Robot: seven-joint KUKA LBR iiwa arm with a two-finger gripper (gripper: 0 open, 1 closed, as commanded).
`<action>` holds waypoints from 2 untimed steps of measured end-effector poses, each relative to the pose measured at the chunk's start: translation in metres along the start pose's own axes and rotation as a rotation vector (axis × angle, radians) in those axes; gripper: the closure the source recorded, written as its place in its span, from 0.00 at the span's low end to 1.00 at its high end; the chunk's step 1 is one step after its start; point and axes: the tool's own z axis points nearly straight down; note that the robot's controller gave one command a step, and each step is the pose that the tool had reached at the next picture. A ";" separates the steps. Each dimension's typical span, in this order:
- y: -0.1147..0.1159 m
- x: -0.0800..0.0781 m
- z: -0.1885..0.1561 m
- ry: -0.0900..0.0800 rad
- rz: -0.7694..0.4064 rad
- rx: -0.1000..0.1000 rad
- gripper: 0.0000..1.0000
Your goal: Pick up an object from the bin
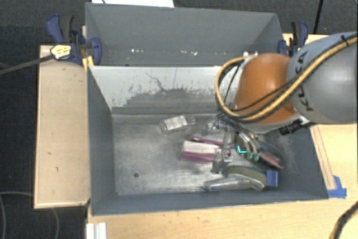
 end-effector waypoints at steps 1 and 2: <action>0.004 0.005 0.046 -0.031 -0.100 0.000 0.00; 0.004 0.005 0.045 -0.030 -0.097 0.000 1.00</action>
Offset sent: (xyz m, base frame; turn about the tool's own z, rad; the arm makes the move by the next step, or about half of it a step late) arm -0.0116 0.0032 -0.0506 -0.1027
